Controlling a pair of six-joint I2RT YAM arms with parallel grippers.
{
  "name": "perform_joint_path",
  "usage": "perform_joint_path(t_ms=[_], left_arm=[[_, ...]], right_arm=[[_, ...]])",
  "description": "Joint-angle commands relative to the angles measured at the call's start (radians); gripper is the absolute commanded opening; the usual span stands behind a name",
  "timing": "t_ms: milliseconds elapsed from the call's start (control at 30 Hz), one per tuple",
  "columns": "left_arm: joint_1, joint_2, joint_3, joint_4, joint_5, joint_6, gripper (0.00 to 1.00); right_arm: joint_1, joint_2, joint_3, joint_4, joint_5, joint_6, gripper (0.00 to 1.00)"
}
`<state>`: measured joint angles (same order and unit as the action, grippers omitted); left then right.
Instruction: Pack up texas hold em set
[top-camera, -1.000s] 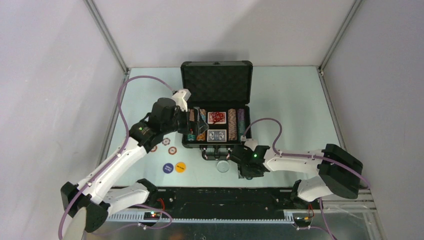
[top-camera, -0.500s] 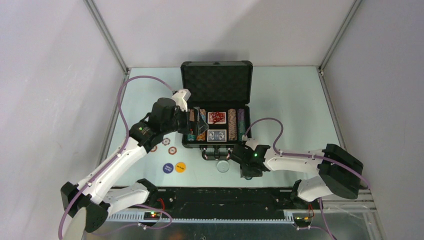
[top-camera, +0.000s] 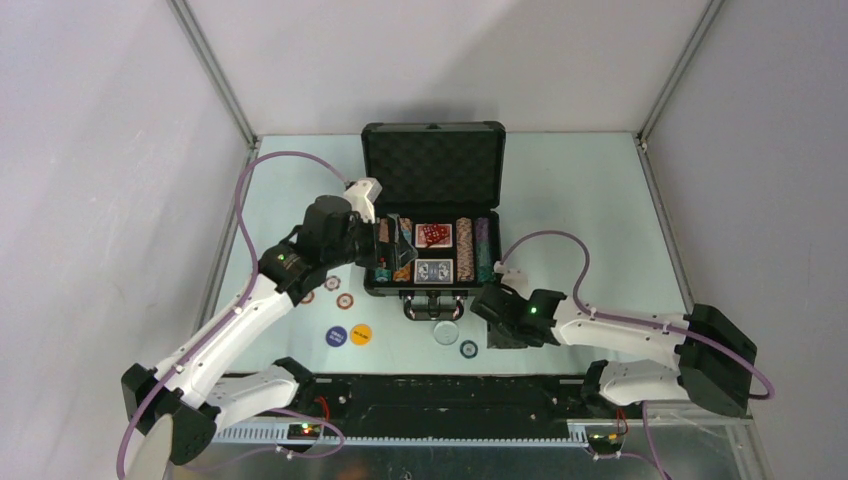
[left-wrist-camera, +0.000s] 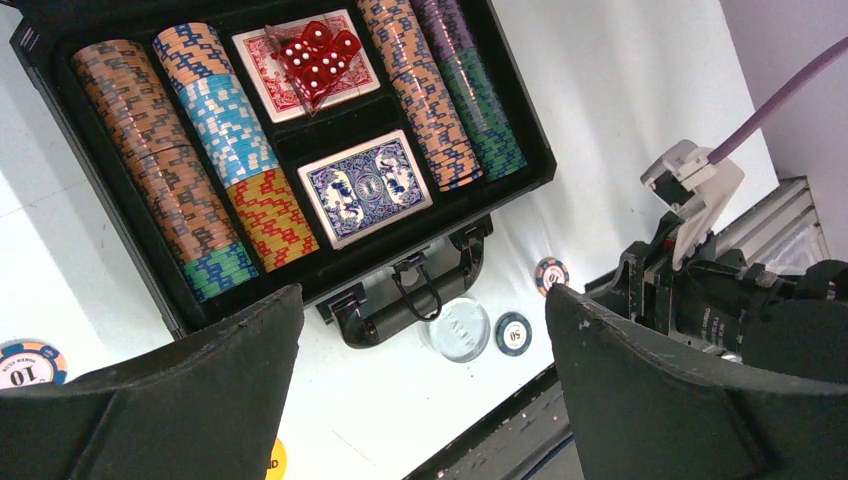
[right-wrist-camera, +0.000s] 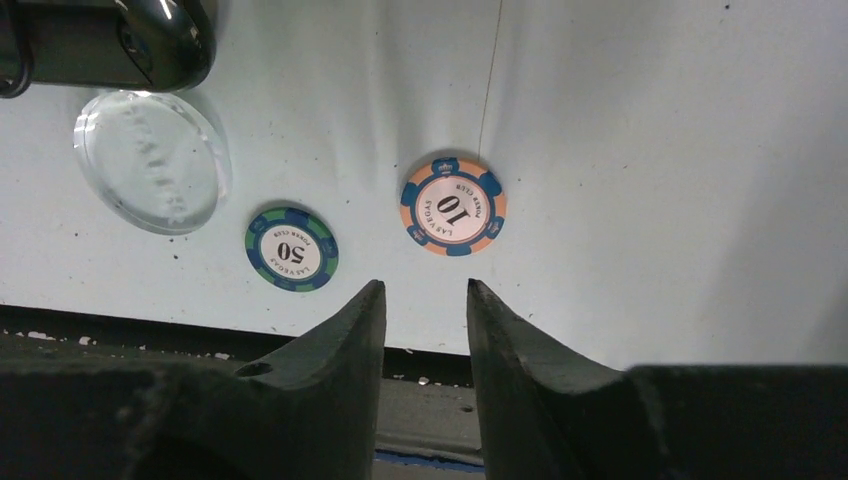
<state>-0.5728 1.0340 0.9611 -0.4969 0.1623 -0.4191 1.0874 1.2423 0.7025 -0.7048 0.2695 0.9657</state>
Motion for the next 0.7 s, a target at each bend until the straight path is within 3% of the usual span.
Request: perform_joint_path(t_ms=[0,200,667], left_arm=[[0.005,0.001,-0.006,0.013,0.013,-0.011,0.95],[0.007,-0.003,-0.009,0.014,0.013,-0.010,0.95],[0.005,-0.025,-0.027,0.013,0.008,-0.009,0.95]], right_arm=[[-0.026,-0.016,0.007,0.010,0.030,-0.016,0.42],[0.015,0.035,0.046,0.053,0.012,-0.010,0.62],[0.051,0.275,0.202,0.109,-0.047,-0.088,0.65]])
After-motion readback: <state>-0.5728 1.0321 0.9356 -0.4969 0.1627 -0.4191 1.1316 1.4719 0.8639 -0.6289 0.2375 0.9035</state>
